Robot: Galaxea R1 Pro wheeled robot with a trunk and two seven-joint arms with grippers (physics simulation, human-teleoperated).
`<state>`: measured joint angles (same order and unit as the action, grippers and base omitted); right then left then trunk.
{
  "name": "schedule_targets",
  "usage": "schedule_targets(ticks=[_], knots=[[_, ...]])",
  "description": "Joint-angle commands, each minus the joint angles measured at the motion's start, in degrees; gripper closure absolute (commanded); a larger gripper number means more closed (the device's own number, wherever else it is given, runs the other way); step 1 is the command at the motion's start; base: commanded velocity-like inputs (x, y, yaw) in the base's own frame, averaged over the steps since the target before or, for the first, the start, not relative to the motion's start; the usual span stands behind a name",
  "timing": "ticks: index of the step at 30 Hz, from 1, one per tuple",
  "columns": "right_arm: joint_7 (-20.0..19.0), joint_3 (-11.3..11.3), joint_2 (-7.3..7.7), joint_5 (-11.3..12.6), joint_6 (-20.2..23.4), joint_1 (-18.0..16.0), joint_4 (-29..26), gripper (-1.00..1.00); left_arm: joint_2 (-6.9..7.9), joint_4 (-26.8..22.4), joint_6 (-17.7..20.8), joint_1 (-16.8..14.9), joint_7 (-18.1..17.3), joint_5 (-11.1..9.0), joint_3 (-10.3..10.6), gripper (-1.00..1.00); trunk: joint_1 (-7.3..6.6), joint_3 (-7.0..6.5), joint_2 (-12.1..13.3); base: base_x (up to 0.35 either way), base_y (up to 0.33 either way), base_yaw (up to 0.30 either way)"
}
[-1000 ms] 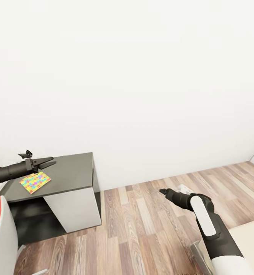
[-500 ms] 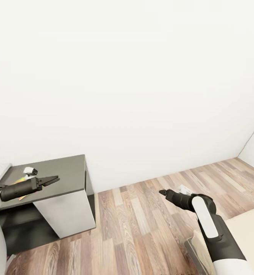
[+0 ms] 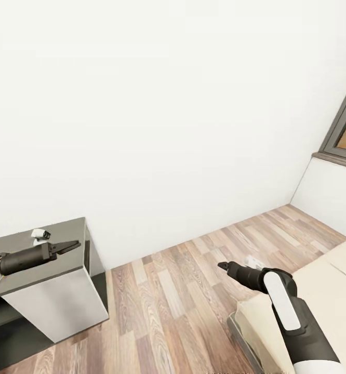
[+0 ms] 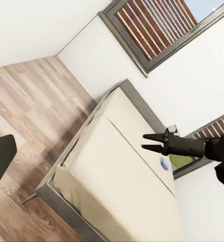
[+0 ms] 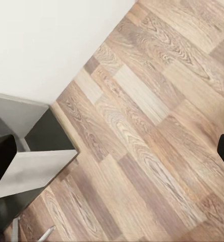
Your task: Put all the toys in the child's room - the three board games (two on the bed and one on the table), the two jigsaw puzzles on the table, and the tennis ball on the table - inside the toy box on the table in the child's room.
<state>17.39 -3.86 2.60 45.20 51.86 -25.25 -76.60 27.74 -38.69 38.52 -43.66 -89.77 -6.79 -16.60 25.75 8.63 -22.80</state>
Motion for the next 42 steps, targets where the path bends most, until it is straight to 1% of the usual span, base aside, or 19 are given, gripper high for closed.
schedule_targets(ticks=[1, 9, 42], knots=[[0.5, 0.0, 0.01, 0.6, 0.2, -0.1, 0.0, -1.0, 0.03, 0.0, 0.6, 0.0, -0.2, 0.0, 0.0, -1.0, 0.04, 0.1, -0.1, 0.0, -0.008, -0.278], [0.5, -0.1, 0.2, 0.5, 0.2, 0.5, 0.0, -1.0, -0.12, 0.0, 0.5, 0.0, -0.2, 0.0, 0.0, -1.0, 0.04, -0.08, -0.1, 0.0, -0.002, -0.278], [0.4, -0.6, 0.21, 0.6, 0.3, 0.6, 0.5, -1.0, -0.13, 0.0, 0.5, 0.0, -0.2, 0.1, 0.0, -1.0, 0.04, -1.11, -0.1, 0.0, 0.0, -0.278]])
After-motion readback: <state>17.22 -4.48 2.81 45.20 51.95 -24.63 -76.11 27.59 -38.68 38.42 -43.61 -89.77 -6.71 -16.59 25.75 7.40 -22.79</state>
